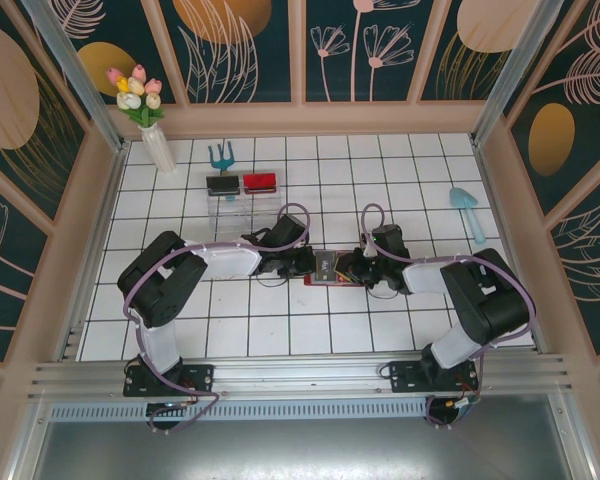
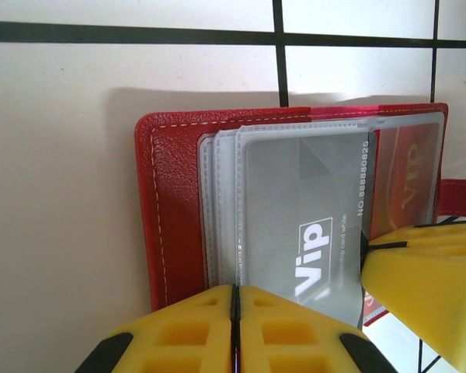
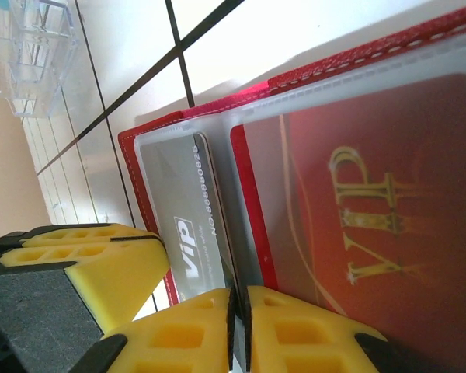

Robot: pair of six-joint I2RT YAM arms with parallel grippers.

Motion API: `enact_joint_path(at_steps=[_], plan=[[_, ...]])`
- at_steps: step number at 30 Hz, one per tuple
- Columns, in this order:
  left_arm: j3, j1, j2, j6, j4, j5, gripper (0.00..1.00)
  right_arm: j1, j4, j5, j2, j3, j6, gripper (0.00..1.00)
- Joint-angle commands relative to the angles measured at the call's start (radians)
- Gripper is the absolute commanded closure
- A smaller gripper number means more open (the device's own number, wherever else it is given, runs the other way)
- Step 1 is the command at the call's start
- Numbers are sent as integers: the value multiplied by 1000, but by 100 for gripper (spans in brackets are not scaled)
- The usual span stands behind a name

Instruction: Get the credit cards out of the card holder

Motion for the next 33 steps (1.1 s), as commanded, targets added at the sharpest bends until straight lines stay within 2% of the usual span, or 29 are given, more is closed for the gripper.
enact_joint_path(at_steps=[1, 8, 25, 26, 29, 33], plan=[[-7, 6, 32, -1, -45, -1, 89, -5, 50, -29, 15, -10, 5, 88], [-1, 8, 36, 6, -55, -1, 89, -24, 70, -45, -2, -35, 8, 100], [-6, 23, 34, 9, -51, 9, 89, -82, -13, -34, -96, -61, -45, 100], [-5, 23, 37, 9, -49, 11, 89, -81, -6, -39, -85, -58, -47, 93], [-3, 23, 38, 8, -45, 18, 89, -80, 30, -59, -53, -54, -41, 81], [0, 23, 42, 12, -51, 18, 89, -80, 57, -68, -21, -50, -50, 80]])
